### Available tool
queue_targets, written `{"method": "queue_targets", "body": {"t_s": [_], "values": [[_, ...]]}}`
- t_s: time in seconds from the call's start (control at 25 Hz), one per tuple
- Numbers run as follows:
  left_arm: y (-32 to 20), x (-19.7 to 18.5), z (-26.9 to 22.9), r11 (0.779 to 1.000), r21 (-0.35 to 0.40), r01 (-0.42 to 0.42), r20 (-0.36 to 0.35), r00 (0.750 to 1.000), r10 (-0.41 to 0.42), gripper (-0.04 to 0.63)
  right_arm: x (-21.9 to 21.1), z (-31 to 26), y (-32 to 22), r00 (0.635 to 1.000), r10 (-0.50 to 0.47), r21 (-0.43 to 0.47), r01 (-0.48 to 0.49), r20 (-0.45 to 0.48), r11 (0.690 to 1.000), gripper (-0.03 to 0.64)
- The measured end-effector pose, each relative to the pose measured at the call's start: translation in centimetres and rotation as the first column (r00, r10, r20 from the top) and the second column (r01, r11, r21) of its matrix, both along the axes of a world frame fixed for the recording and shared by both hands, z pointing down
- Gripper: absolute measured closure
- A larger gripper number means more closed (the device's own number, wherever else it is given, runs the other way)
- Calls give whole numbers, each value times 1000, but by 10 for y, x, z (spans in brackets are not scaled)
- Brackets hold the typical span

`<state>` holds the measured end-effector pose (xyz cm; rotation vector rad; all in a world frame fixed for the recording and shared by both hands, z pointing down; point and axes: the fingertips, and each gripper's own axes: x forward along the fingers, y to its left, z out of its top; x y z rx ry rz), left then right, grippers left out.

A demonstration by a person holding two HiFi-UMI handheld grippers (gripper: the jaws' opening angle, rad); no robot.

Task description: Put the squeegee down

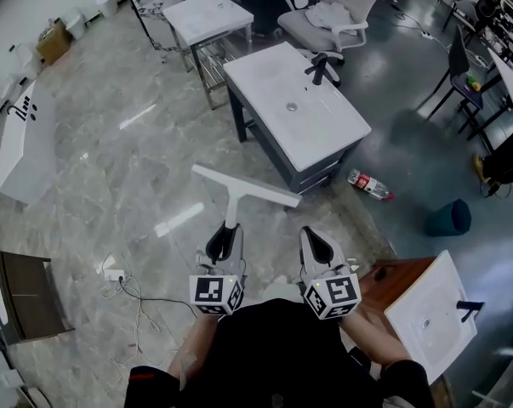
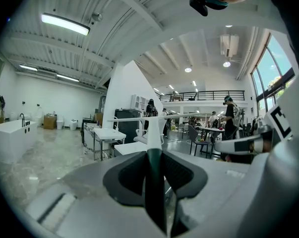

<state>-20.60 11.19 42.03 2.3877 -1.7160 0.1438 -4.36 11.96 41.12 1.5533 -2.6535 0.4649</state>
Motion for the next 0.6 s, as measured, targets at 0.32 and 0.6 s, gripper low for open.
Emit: {"method": "queue_targets", "body": {"t_s": [0.32, 0.6], "values": [[-22, 26, 0, 1000, 0, -1, 3, 1000, 1, 489, 21, 5, -23, 1000, -11, -12, 11, 12, 1000, 614], [-37, 52, 2, 999, 1, -40, 7, 999, 40, 489, 44, 7, -30, 1000, 18, -11, -18, 14, 1000, 614]]}}
